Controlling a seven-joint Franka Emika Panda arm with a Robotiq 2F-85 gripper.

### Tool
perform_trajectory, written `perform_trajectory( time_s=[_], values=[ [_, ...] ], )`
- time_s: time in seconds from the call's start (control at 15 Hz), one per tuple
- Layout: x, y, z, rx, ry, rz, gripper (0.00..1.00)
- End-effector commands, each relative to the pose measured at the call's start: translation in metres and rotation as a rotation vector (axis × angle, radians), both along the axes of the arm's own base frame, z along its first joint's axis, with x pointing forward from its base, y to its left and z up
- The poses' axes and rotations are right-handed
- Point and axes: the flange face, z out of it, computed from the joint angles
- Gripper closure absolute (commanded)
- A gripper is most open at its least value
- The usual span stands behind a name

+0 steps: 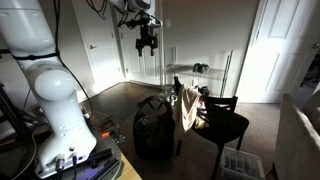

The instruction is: Put the peach t-shirt in the black laundry bag.

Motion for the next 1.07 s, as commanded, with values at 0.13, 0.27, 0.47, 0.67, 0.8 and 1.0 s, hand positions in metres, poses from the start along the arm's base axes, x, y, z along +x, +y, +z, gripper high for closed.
perform_trajectory(
  time_s=[0.13, 0.27, 0.47, 0.67, 0.8, 1.0],
  values=[
    [0.064, -0.058, -0.040, -0.031, 0.121, -0.126, 0.00],
    [0.075, -0.083, -0.050, -0.064, 0.177, -0.165, 0.00],
    [0.086, -0.114, -0.057, -0.112, 0.247, -0.198, 0.00],
    [0.096, -0.136, -0.065, -0.131, 0.317, -0.229, 0.00],
    [0.110, -0.145, -0.070, -0.075, 0.283, -0.243, 0.00],
    [0.136, -0.158, -0.086, -0.016, 0.222, -0.327, 0.00]
  ],
)
